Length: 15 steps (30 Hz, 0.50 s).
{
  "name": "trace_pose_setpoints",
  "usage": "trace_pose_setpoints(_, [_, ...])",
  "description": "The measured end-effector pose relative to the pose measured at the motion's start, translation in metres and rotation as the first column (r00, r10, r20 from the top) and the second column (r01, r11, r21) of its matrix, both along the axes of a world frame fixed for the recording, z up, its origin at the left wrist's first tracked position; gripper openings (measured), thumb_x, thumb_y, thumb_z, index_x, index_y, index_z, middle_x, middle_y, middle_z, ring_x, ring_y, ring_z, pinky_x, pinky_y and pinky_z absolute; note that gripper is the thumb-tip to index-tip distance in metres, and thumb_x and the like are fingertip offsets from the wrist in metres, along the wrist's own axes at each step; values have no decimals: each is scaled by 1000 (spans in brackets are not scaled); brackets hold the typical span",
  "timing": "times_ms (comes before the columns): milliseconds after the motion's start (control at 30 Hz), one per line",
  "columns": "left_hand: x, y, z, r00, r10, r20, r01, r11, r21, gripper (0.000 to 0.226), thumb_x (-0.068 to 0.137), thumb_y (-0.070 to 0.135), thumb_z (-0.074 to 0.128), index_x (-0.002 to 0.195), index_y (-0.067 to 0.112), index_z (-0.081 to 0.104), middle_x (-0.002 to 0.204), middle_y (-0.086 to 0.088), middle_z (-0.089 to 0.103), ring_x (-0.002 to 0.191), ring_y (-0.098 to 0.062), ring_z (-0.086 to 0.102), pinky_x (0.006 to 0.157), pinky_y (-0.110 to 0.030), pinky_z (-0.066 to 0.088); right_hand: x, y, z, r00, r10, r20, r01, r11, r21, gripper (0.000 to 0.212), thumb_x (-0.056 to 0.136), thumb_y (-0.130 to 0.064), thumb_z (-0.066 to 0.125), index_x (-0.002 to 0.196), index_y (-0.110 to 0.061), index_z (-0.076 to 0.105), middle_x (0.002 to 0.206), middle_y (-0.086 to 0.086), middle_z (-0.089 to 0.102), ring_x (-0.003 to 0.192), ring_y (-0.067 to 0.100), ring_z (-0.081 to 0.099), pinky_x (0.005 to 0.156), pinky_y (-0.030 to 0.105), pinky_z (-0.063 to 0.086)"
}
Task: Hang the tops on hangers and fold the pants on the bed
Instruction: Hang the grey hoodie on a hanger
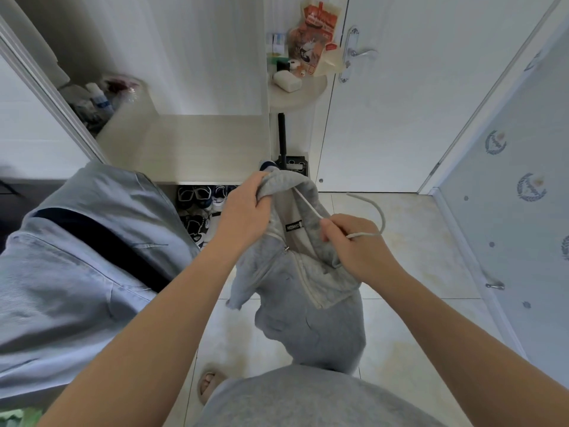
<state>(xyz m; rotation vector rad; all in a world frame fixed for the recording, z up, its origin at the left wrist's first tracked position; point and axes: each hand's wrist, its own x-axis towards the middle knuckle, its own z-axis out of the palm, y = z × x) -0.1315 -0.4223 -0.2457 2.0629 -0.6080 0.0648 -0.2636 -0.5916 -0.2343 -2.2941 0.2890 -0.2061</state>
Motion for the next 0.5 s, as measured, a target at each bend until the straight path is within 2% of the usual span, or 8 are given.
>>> trace_pose_setpoints(100, [9, 2, 5, 990, 138, 12, -138, 990, -5, 14, 99, 10, 47, 104, 8, 60, 84, 4, 60, 81, -17, 59, 71, -31, 45, 3, -5, 10, 991, 84, -105, -94, 991, -92, 41, 102, -30, 50, 64, -13, 55, 61, 5, 58, 58, 14, 55, 61, 34, 44])
trace_pose_setpoints(167, [13, 3, 11, 984, 171, 58, -169, 985, -30, 14, 97, 8, 47, 102, 8, 61, 89, 1, 63, 86, -21, 60, 75, -29, 46, 6, -6, 15, 968, 132, -212, -160, 980, -121, 44, 101, -31, 52, 58, -20, 54, 62, 4, 60, 60, 16, 54, 64, 37, 46])
trace_pose_setpoints(267, [5, -3, 23, 991, 17, 134, -16, 1000, -8, 19, 95, 4, 48, 105, 13, 61, 89, 6, 62, 83, -11, 58, 75, -16, 43, 14, 0, 18, 936, 147, -319, -224, 950, -218, 45, 102, -35, 51, 58, -23, 55, 67, 0, 60, 70, 20, 59, 69, 38, 50])
trace_pose_setpoints(367, [1, -1, 29, 980, -179, 85, 170, 980, 99, 28, 92, 2, 51, 96, 29, 56, 76, 19, 55, 71, 7, 53, 63, -7, 35, 21, -5, 22, 965, 87, -246, -134, 975, -179, 41, 101, -33, 52, 63, -21, 60, 66, 1, 62, 64, 17, 60, 60, 29, 45])
trace_pose_setpoints(433, [0, 4, 26, 962, -272, -26, 273, 951, 147, 32, 92, 2, 55, 92, 34, 57, 74, 20, 56, 68, 12, 53, 61, -6, 35, 21, -11, 26, 977, 76, -200, -110, 981, -163, 40, 102, -30, 52, 66, -15, 61, 59, -5, 55, 55, 6, 51, 54, 19, 34])
trace_pose_setpoints(500, [-4, 6, 18, 942, -331, -57, 336, 928, 163, 24, 90, 12, 63, 96, 36, 61, 85, 19, 59, 84, 6, 55, 75, -16, 39, 17, -12, 25, 982, 79, -175, -92, 993, -70, 40, 102, -26, 53, 68, -7, 64, 49, -10, 50, 46, 1, 47, 50, 15, 34])
